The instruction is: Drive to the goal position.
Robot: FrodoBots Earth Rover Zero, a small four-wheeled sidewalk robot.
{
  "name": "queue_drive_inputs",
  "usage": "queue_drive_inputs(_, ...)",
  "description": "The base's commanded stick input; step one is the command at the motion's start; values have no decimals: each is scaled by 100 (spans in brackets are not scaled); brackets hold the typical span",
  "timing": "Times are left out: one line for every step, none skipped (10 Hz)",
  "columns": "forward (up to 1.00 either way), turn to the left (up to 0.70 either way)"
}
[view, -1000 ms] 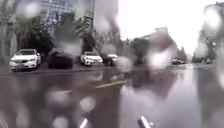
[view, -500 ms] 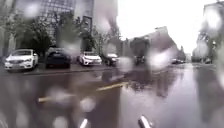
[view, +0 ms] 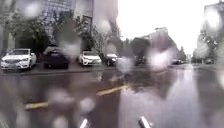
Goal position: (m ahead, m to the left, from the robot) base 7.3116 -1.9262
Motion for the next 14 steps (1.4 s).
queue_drive_inputs(70,-14)
queue_drive_inputs(70,-14)
queue_drive_inputs(70,-11)
queue_drive_inputs(70,0)
queue_drive_inputs(70,0)
queue_drive_inputs(70,0)
queue_drive_inputs(70,0)
queue_drive_inputs(70,0)
queue_drive_inputs(70,0)
queue_drive_inputs(70,0)
queue_drive_inputs(70,0)
queue_drive_inputs(70,0)
queue_drive_inputs(70,-1)
queue_drive_inputs(70,-14)
